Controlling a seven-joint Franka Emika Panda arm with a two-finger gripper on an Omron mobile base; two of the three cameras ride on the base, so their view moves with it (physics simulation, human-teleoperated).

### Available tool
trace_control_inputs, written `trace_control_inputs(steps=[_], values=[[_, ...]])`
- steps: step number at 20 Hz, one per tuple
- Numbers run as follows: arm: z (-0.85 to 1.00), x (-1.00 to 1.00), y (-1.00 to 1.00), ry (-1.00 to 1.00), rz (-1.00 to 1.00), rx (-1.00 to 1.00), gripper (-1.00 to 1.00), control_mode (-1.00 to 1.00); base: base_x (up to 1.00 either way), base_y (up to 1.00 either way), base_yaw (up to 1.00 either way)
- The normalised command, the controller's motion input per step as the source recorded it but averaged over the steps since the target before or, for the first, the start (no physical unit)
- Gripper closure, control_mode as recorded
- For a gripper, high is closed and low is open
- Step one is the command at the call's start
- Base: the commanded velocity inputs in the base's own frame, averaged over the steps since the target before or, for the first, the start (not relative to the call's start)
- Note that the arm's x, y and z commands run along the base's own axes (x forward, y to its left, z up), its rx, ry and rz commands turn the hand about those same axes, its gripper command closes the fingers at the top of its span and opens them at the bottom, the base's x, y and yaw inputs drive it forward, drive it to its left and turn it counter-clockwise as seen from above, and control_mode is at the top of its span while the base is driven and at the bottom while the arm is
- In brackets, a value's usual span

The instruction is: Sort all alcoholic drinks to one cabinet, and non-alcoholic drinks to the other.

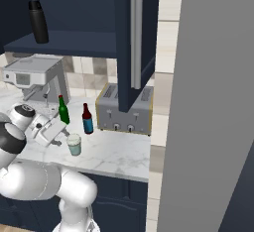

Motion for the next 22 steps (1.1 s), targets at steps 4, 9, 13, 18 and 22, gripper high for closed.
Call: trace_control_inputs(steps=[4,9,13,18,22], values=[[-0.11,0.01,0.0,0.0,0.0,0.0,-1.0,-1.0,0.0,0.0,0.0],[-0.1,0.01,0.0,0.0,0.0,0.0,-1.0,-1.0,0.0,0.0,0.0],[-0.07,0.01,0.0,-0.01,0.0,0.0,-1.0,-1.0,0.0,0.0,0.0],[-0.04,0.04,-0.01,0.0,0.0,0.0,-1.0,-1.0,0.0,0.0,0.0],[-0.01,0.04,-0.05,0.0,0.0,0.0,-1.0,-1.0,0.0,0.0,0.0]])
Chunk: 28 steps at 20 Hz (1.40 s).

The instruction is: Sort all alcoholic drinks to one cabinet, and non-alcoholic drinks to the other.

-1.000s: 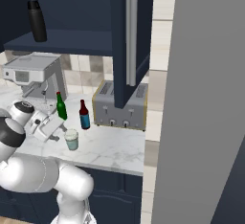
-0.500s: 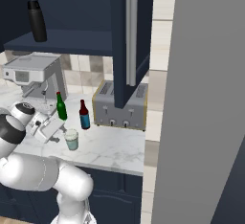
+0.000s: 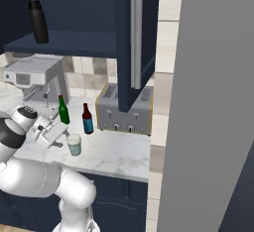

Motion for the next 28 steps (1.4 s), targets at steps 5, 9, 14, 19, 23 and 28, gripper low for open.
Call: trace_control_inputs(steps=[5,9,14,19,23,28], values=[[-0.01,0.01,-0.1,0.0,0.0,-0.01,-1.0,-1.0,0.0,0.0,0.0],[-0.01,0.0,-0.11,0.0,0.0,-0.01,-1.0,-1.0,0.0,0.0,0.0],[-0.02,0.0,-0.11,0.0,0.0,-0.02,-1.0,-1.0,0.0,0.0,0.0],[0.0,0.0,-0.07,0.0,0.0,-0.06,-1.0,-1.0,0.0,0.0,0.0],[0.0,0.0,-0.03,0.0,0.0,-0.06,-1.0,-1.0,0.0,0.0,0.0],[0.0,0.0,-0.07,0.0,0.0,-0.06,-1.0,-1.0,0.0,0.0,0.0]])
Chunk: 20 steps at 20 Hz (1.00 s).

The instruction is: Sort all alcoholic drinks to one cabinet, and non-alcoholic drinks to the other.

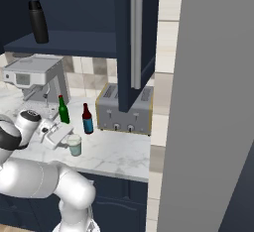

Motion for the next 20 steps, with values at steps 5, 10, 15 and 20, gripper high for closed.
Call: trace_control_inputs(steps=[5,10,15,20], values=[[0.0,0.0,-0.09,0.01,0.0,-0.05,1.0,-1.0,0.0,0.0,0.0],[0.0,0.05,-0.03,0.03,0.0,-0.04,1.0,-1.0,0.0,0.0,0.0],[0.0,0.0,-0.12,0.03,0.0,-0.01,1.0,-1.0,0.0,0.0,0.0],[0.29,-0.03,-0.01,0.0,0.04,0.0,1.0,-1.0,0.0,0.0,0.0]])
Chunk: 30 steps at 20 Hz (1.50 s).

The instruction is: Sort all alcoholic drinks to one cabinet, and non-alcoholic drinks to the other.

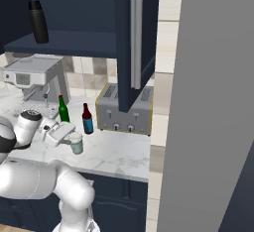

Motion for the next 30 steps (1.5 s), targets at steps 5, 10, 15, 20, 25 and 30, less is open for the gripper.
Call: trace_control_inputs(steps=[5,10,15,20,25,30], values=[[0.58,-0.15,0.0,0.0,0.1,0.03,1.0,-1.0,0.0,0.0,0.0],[0.51,-0.16,-0.07,0.0,0.12,0.01,1.0,-1.0,0.0,0.0,0.0],[0.38,-0.17,-0.18,0.0,0.15,0.0,1.0,-1.0,0.0,0.0,0.0],[0.45,-0.08,-0.09,0.01,0.19,0.03,1.0,-1.0,0.0,0.0,0.0],[0.49,0.0,0.0,0.03,0.24,0.06,1.0,-1.0,0.0,0.0,0.0],[0.5,0.0,0.0,0.05,0.21,0.1,1.0,-1.0,0.0,0.0,0.0]])
